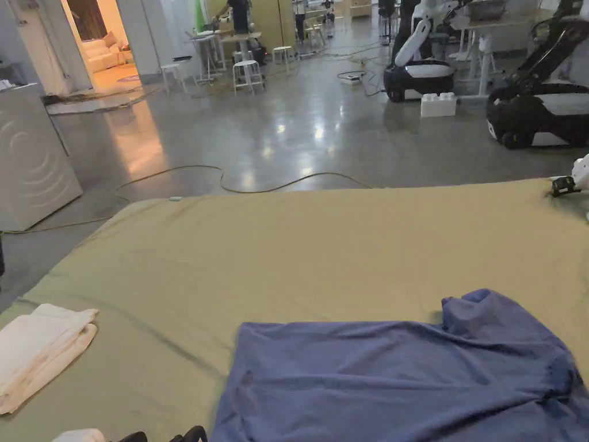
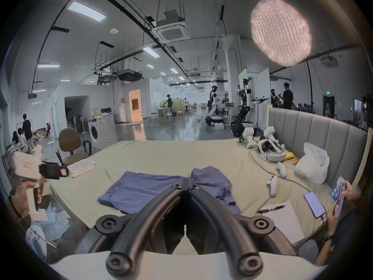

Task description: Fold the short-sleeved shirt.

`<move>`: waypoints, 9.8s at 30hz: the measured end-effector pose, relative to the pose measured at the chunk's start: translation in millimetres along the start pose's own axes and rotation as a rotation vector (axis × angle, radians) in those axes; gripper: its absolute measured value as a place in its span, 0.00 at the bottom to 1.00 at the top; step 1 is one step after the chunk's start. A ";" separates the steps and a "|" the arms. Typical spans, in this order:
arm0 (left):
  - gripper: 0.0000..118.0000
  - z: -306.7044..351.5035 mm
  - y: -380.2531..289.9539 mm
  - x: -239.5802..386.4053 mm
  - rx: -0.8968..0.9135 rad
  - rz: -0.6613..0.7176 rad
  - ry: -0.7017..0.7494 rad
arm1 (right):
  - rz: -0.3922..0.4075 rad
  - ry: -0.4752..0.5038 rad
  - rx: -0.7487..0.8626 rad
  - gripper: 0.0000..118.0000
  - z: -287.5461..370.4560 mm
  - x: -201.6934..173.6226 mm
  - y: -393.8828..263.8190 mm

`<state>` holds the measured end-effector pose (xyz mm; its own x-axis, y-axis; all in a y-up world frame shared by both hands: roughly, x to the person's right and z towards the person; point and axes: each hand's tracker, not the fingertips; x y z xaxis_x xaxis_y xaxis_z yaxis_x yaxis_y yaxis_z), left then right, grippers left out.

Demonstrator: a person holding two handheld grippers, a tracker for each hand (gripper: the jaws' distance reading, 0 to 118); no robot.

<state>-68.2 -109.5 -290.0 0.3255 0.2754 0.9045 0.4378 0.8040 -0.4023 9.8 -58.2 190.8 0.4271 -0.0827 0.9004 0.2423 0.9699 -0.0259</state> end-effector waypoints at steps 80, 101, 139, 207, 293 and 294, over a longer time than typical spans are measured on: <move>0.61 -16.8 -49.0 -25.1 0.050 -0.208 -0.050 | -0.092 -0.198 -0.538 0.61 -98.1 97.0 -117.4; 0.00 158.8 -2.5 121.5 0.574 -0.465 0.121 | 0.086 0.015 0.176 0.00 31.7 -22.0 36.6; 0.61 -169.9 36.4 8.7 -0.173 -0.175 0.001 | -0.067 -0.024 -0.098 0.00 -48.2 15.4 -11.4; 0.08 -82.4 -83.5 -64.2 -0.348 -0.006 -0.015 | -0.200 -0.103 -0.656 0.00 -84.9 129.7 -149.2; 0.09 -139.3 -125.6 -128.7 -0.286 0.757 -0.279 | -0.311 0.056 -0.243 0.00 -3.0 39.8 -43.1; 0.09 -137.6 -126.3 -126.6 -0.278 0.761 -0.274 | -0.312 0.054 -0.247 0.00 -2.8 40.1 -43.9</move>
<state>-49.4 -318.4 -373.2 0.4159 0.8345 0.3614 0.3836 0.1994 -0.9017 18.7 -104.7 226.8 0.3435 -0.3831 0.8575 0.5669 0.8125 0.1359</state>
